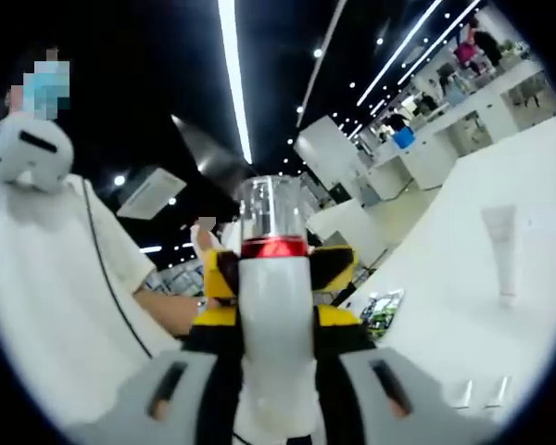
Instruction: Arrange the skincare products in the storage area until every visible bottle or jar stands upright without overlapping.
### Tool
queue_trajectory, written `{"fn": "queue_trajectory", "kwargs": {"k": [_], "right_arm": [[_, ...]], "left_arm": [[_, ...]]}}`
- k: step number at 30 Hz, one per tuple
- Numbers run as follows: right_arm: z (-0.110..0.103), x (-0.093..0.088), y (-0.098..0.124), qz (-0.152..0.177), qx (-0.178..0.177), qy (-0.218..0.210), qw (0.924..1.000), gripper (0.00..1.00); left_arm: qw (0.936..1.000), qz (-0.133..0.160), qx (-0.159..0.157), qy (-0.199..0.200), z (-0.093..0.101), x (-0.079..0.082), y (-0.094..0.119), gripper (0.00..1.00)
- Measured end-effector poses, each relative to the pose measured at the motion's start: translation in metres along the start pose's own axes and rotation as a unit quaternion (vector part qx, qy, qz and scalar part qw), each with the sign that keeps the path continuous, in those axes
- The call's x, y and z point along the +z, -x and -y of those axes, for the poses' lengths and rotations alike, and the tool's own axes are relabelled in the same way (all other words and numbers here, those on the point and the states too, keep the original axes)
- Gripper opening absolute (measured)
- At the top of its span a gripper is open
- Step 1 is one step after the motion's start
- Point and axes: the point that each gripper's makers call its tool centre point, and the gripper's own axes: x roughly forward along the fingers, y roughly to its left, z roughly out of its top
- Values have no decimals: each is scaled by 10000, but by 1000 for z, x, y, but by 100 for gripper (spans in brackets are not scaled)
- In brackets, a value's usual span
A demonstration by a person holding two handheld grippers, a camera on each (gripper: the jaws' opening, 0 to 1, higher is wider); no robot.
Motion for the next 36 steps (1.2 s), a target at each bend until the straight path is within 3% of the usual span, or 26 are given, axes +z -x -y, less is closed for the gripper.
{"fn": "queue_trajectory", "kwargs": {"k": [6, 17, 25, 36], "right_arm": [[4, -3, -8, -65, 107, -157, 9998, 27], [4, 8, -22, -17, 118, -171, 9998, 29], [1, 12, -34, -80, -158, 284, 9994, 32], [1, 7, -32, -216, -337, 471, 9981, 33]], "left_arm": [[9996, -126, 215, -97, -6, 0, 8, 33], [9990, 87, 419, -157, -9, 15, 17, 32], [9961, 25, 652, -592, -6, 23, 24, 31], [9938, -75, 827, -733, -10, 19, 33, 30]]}}
